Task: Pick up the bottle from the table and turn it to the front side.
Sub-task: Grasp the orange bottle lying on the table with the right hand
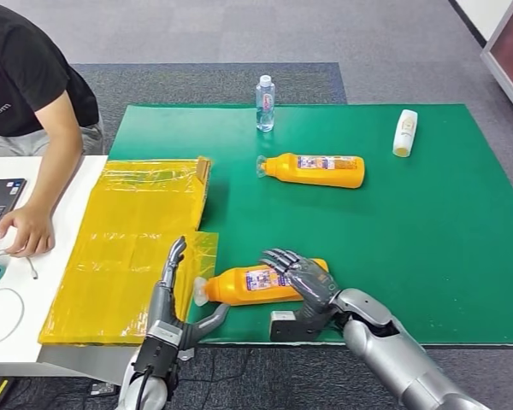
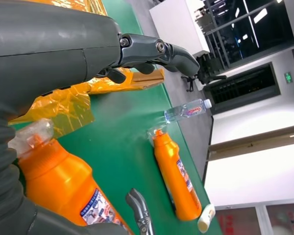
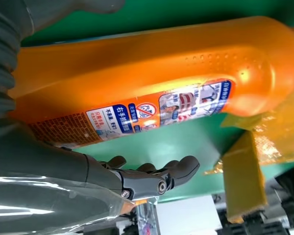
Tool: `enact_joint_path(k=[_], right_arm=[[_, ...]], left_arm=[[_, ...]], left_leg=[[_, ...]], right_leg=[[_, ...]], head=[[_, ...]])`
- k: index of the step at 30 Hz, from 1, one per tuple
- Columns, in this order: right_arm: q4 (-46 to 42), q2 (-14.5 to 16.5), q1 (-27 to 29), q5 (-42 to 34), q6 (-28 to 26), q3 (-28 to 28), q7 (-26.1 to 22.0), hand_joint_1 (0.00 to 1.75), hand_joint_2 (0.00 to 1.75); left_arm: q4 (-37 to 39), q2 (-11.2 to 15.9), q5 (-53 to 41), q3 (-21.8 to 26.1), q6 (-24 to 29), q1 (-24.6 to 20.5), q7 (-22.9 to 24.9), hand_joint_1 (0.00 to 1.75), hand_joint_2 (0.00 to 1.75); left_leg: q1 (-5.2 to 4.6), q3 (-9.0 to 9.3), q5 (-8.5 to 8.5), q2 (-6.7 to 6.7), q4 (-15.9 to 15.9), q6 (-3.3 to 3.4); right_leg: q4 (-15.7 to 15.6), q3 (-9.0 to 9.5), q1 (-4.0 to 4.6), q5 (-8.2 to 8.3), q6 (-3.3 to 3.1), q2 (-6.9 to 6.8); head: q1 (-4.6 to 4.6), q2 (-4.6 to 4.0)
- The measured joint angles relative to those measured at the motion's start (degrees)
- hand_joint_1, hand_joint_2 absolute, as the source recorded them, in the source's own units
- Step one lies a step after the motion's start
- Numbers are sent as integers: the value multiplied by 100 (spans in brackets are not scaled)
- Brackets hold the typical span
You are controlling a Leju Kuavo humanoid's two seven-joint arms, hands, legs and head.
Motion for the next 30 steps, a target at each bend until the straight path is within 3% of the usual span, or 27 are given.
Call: enact_joint_path(k=[10,19,30], right_arm=[[20,-152,-244,170,186,260,449,0,175],[310,-259,-1080,357,1360,775,1638,0,175],[528,-87,-1397,1319,547,1309,2879,0,175]], left_arm=[[2,23,5,1,58,51,0,0,175],[50,20,5,5,287,130,-26,0,175],[-30,14,-186,54,534,354,109,0,175]], left_leg=[[-1,-1,7,-1,0,5],[-1,0,14,-1,0,7],[0,-12,20,-2,0,6]], right_leg=[[0,3,-2,5,3,-1],[0,5,-3,14,9,0],[2,-5,-1,15,7,-2]], head=[[-1,0],[1,0],[-1,0]])
